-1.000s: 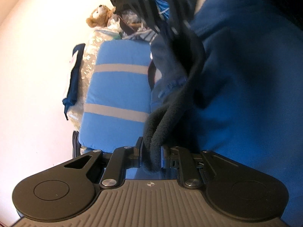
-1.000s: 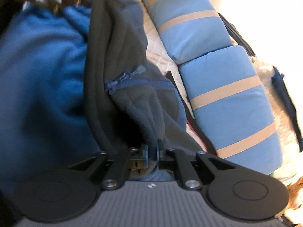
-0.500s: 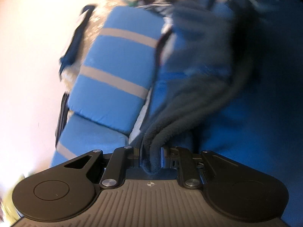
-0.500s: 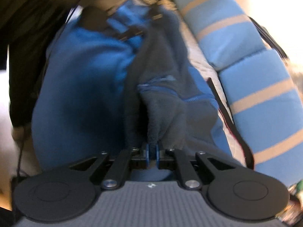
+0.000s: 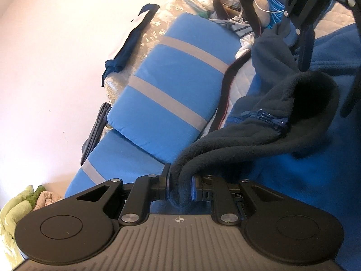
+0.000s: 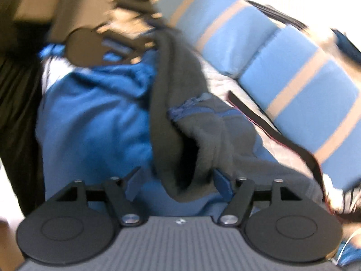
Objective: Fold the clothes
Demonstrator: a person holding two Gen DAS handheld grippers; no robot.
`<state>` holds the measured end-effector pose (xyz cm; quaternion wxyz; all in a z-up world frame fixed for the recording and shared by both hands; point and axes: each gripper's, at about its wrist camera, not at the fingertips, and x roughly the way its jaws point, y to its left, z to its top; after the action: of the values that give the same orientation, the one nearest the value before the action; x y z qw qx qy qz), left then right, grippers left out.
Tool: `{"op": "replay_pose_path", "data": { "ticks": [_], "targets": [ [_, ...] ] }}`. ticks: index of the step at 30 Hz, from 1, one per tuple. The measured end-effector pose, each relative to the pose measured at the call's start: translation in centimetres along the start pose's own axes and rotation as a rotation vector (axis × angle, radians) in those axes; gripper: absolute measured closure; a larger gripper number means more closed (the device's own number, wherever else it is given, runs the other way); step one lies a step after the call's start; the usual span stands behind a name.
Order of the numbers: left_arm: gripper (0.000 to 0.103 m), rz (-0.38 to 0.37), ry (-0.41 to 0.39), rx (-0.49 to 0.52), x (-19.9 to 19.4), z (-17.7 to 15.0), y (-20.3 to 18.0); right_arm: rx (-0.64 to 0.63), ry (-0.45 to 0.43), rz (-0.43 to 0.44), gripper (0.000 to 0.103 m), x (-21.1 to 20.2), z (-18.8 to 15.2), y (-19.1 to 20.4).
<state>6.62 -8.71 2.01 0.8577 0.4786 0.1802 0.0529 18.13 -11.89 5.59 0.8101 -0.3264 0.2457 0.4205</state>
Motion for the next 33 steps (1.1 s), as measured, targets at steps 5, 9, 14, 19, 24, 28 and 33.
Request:
{"op": "replay_pose_path", "data": {
  "ticks": [5, 9, 14, 19, 24, 28, 33],
  "targets": [
    [0.088, -0.017, 0.012, -0.037, 0.3, 0.3, 0.5, -0.012, 0.018, -0.114, 0.018, 1.2, -0.1, 0.6],
    [0.088, -0.031, 0.019, -0.073, 0.6, 0.5, 1.2, -0.113, 0.038, -0.181, 0.014, 2.1, 0.2, 2.9],
    [0.088, -0.040, 0.019, -0.098, 0.5, 0.6, 1.8, -0.174, 0.053, -0.340, 0.014, 4.4, 0.5, 4.7],
    [0.088, -0.042, 0.012, -0.076, 0.0, 0.0, 1.7, -0.213, 0.046, -0.433, 0.082, 4.8, 0.4, 5.0],
    [0.087, -0.031, -0.007, -0.019, -0.6, -1.1, 1.3, -0.315, -0.014, -0.479, 0.089, 2.1, -0.3, 5.1],
    [0.087, 0.013, -0.040, 0.074, -0.3, -0.8, 1.1, -0.368, -0.069, -0.552, 0.089, 0.9, 0.3, 4.0],
    [0.087, 0.093, -0.078, 0.140, 2.7, 1.1, 3.8, -0.394, -0.112, -0.629, 0.089, 1.2, 3.2, 0.2]
  ]
}}
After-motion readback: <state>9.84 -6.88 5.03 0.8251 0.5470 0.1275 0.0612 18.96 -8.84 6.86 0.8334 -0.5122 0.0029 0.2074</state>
